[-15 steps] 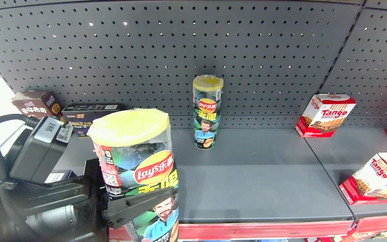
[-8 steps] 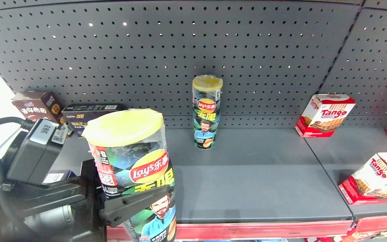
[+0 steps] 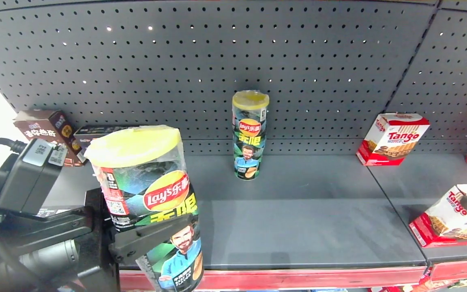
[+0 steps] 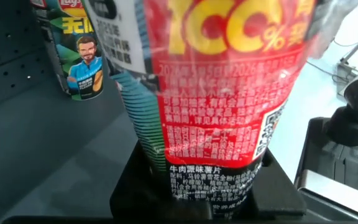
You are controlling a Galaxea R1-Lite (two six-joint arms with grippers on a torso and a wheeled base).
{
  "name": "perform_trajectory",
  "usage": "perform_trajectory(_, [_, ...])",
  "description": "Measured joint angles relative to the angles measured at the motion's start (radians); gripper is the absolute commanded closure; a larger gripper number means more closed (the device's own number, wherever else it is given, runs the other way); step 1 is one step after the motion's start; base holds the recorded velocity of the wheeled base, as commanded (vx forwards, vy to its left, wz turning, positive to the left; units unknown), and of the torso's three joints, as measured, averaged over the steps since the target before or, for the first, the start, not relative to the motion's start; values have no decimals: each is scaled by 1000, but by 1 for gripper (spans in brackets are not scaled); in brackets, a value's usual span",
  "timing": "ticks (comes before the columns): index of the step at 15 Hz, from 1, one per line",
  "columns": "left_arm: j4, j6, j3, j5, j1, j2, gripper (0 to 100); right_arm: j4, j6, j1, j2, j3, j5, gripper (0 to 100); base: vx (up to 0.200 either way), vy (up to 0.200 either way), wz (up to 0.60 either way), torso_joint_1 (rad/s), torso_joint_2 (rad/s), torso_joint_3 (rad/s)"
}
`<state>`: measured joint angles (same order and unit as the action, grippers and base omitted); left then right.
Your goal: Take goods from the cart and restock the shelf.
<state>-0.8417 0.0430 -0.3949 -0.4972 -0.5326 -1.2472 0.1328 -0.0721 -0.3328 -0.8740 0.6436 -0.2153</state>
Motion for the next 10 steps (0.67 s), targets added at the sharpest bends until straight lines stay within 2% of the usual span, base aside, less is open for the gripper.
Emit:
perform_trajectory(2, [-4,21,1,0,16,10,100,108,-31,-39,-157,36,-39,0,0,0,0,0,0,0])
perform_trajectory(5, [-5,23,-10,-1,23,14,100,270,-64,-44,-370,95,-154,0,0,0,0,0,0,0])
perform_trajectory(7, [-4,25,-14,-3,22,13,100,300,-73,-37,-481,148,-251,0,0,0,0,0,0,0])
perform_trajectory(9, [-3,31,-12,-3,20,12,100,311,-86,-36,-579,222,-401,0,0,0,0,0,0,0])
perform_trajectory(10, [-4,39,-11,-3,19,11,100,313,-101,-36,-623,258,-436,0,0,0,0,0,0,0])
